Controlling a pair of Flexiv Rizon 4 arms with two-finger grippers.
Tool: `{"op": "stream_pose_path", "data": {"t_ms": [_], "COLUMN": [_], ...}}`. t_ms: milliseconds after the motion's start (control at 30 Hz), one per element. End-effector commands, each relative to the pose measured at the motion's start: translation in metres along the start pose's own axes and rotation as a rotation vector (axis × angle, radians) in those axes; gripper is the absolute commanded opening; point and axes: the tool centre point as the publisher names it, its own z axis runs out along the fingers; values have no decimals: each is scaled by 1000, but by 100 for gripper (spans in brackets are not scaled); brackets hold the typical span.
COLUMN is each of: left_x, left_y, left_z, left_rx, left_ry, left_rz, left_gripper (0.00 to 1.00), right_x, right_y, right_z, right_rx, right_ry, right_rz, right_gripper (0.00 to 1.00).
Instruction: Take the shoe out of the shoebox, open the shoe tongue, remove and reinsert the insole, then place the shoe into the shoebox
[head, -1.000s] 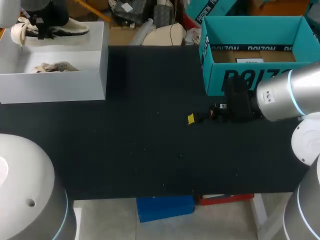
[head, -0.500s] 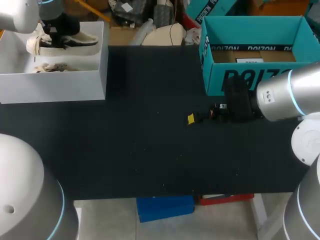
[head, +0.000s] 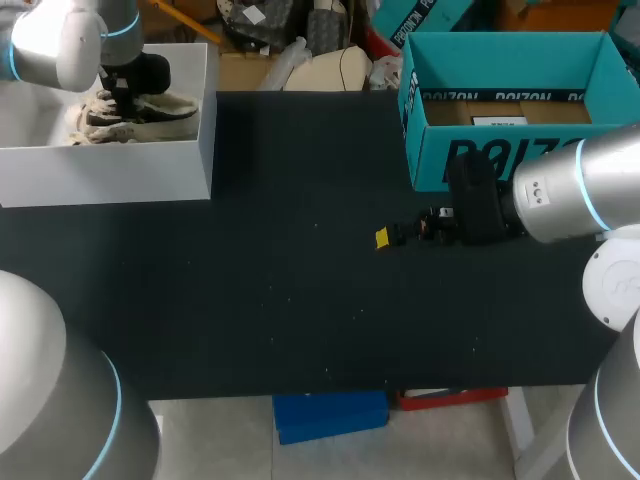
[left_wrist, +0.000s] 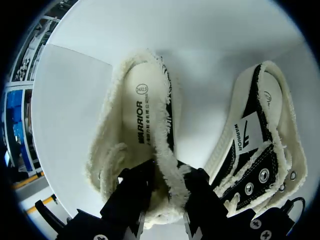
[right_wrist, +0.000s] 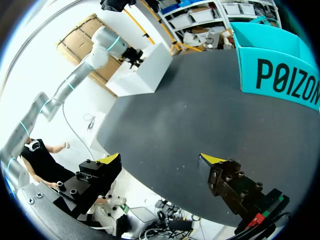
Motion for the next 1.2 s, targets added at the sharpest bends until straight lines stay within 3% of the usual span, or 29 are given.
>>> {"op": "stream_pose_path", "data": {"t_ms": [33, 233, 300, 633, 767, 833, 967, 1200], "left_x": [1, -1, -3, -6, 4, 10, 28, 57], "left_y": [4, 5, 3, -1, -2, -4, -11, -22], "left_z": [-1, -39, -59, -150, -176, -189, -206, -234], "left_rx": [3, 48, 82, 96, 41, 71, 76, 64], "left_ry": [-10, 26, 81, 146, 148, 187, 158, 147], "left_rz": [-6, 3, 7, 23, 0, -39, -85, -448], "left_gripper": [100, 100, 100, 100, 100, 100, 100, 100], "right_x": [1, 1, 1, 1, 1, 1, 1, 1], "right_y": [0, 0, 0, 0, 0, 0, 0, 0], "right_z": [1, 1, 1, 1, 1, 1, 1, 1], "right_rx": [0, 0, 0, 0, 0, 0, 0, 0], "right_ry": [-2, -2, -2, -2, -2, -2, -2, -2], "right_rz": [1, 1, 1, 1, 1, 1, 1, 1], "right_gripper": [100, 100, 100, 100, 100, 100, 100, 100]}}
